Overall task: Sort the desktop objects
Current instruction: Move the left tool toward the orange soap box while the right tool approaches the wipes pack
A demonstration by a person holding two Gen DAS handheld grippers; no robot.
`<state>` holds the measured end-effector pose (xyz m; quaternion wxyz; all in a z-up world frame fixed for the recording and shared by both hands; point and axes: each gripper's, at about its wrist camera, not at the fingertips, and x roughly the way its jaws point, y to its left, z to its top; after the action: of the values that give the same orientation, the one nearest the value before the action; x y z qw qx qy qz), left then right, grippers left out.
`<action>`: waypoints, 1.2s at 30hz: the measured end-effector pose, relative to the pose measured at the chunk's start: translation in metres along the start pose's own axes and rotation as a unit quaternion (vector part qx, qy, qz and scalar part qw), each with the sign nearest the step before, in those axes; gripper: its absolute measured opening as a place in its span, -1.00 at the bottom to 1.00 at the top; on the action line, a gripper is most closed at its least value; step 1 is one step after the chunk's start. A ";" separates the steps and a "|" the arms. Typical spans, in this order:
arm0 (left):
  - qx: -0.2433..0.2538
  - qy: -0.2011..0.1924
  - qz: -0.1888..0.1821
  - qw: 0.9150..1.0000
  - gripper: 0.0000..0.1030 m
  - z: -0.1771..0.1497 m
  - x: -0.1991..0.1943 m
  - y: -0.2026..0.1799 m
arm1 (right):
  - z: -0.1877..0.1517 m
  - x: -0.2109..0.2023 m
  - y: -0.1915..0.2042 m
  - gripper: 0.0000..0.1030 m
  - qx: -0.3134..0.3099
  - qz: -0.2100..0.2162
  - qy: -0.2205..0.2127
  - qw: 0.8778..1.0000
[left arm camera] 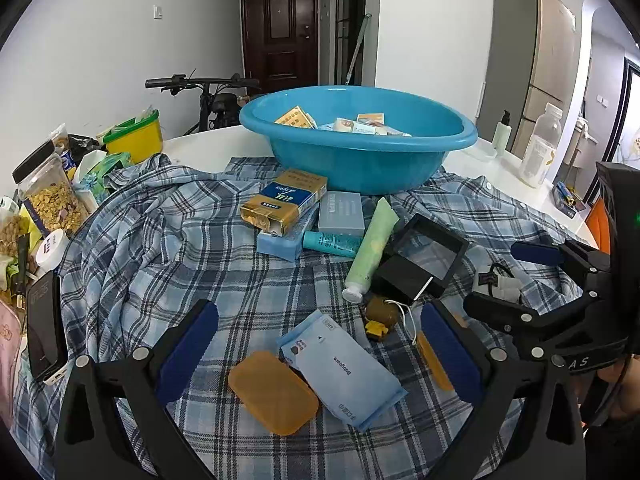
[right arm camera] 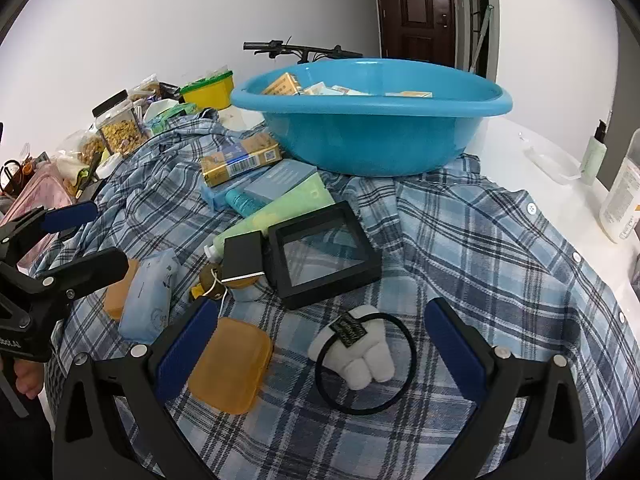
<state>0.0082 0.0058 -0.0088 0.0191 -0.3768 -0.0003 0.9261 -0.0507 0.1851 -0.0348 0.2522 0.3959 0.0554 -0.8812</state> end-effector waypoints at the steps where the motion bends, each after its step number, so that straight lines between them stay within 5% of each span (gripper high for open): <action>1: -0.001 0.000 0.000 1.000 1.00 0.000 0.000 0.000 | 0.000 0.000 0.001 1.00 -0.002 -0.001 0.000 1.000; 25: -0.007 -0.001 -0.010 1.000 1.00 -0.003 -0.005 0.005 | -0.002 0.005 0.009 1.00 -0.012 -0.007 0.013 1.000; 36: 0.021 -0.010 0.016 1.000 1.00 -0.023 -0.012 0.029 | -0.005 0.008 0.005 1.00 -0.009 -0.006 0.018 1.000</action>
<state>0.0320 -0.0239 -0.0169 0.0118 -0.3671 0.0251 0.9298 -0.0493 0.1794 -0.0436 0.2490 0.4090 0.0699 -0.8751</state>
